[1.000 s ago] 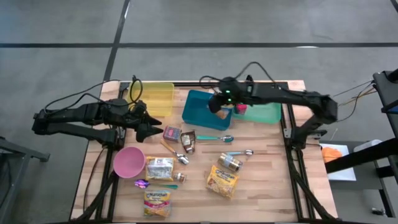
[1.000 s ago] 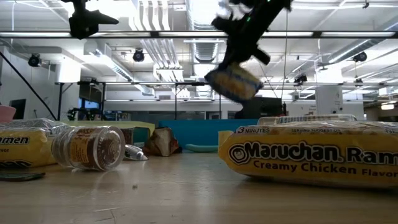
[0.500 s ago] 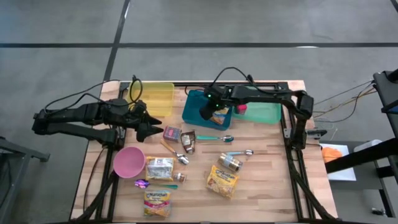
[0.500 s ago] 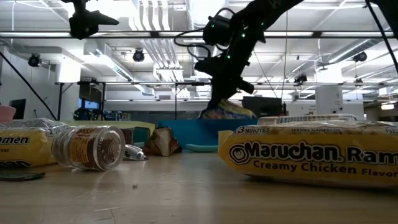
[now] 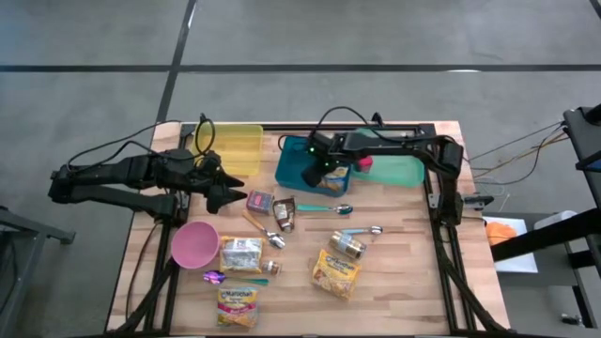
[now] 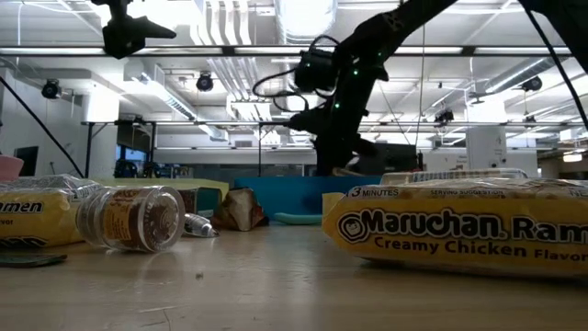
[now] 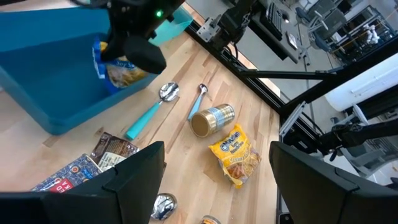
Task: Pick & Place Food Item
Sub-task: Put the blue noodle pack into the blue bin, then put the golden seasoning bottle into the light green bin
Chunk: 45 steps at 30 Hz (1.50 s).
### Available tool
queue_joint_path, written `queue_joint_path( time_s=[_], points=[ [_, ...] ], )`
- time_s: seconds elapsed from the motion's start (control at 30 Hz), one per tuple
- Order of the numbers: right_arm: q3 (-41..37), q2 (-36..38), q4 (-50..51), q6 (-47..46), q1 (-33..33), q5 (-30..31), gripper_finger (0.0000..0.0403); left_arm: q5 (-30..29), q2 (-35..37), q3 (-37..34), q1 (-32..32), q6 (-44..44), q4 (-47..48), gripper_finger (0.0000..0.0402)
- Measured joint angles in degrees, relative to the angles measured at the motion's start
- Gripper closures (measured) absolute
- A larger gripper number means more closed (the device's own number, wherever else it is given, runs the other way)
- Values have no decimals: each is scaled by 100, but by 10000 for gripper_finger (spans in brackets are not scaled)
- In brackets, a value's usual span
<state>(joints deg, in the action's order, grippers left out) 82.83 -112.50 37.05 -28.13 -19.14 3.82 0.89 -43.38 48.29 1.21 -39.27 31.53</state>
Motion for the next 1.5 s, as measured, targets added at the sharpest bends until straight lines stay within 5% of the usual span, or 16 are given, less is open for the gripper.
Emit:
queue_joint_path(
  time_s=[0.57,1.03,1.5],
  points=[
    [2,-120,-31,160,0,-89,377,0,0,0,-2,-2,4,105],
    [2,-114,47,90,0,-409,159,0,0,0,-1,-2,3,105],
    [2,490,504,259,24,-276,133,0,0,0,0,-4,2,105]
  ],
)
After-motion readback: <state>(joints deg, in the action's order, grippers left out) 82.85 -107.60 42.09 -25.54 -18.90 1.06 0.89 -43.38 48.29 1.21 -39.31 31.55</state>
